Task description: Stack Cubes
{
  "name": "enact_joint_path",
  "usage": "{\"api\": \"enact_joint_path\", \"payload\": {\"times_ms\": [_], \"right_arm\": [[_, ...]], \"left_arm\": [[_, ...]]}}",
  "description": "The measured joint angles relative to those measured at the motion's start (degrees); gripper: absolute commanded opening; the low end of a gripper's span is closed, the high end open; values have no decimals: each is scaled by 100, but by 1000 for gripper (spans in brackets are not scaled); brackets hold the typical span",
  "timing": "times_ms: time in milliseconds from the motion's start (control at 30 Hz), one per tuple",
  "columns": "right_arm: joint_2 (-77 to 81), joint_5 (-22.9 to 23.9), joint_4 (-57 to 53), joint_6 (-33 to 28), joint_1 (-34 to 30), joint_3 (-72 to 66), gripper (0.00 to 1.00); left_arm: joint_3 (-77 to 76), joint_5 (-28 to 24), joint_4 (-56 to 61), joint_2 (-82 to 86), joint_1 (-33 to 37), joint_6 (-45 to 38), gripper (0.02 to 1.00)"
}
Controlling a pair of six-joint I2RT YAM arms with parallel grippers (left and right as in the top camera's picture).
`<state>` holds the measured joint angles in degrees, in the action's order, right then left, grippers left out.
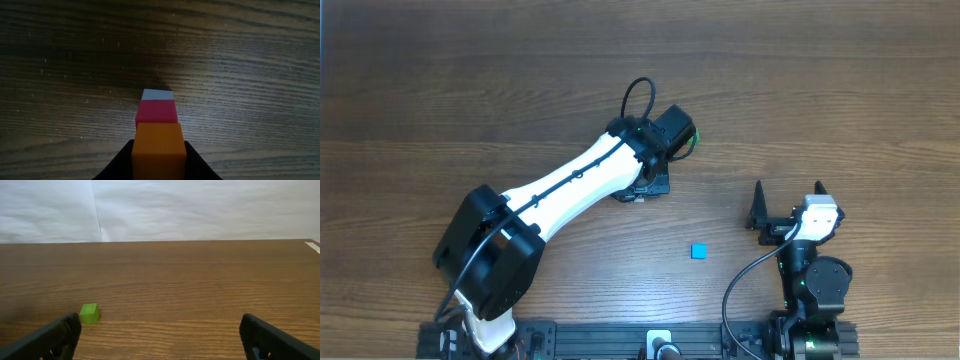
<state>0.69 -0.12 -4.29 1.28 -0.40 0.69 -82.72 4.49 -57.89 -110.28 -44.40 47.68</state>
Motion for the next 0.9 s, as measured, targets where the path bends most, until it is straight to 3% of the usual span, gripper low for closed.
{"api": "enact_joint_path", "payload": {"times_ms": [733,767,800,867,900], "right_arm": [[0,0,0,0,0,-2,993],[0,0,0,0,0,-2,993],[0,0,0,0,0,-2,993],[0,0,0,-2,0,-2,993],[0,0,0,-2,0,-2,993]], "left_arm": [[0,44,0,0,0,15,354],[0,44,0,0,0,15,391],[0,42,0,0,0,15,518],[0,44,4,0,0,31,928],[0,48,7,0,0,20,998]]}}
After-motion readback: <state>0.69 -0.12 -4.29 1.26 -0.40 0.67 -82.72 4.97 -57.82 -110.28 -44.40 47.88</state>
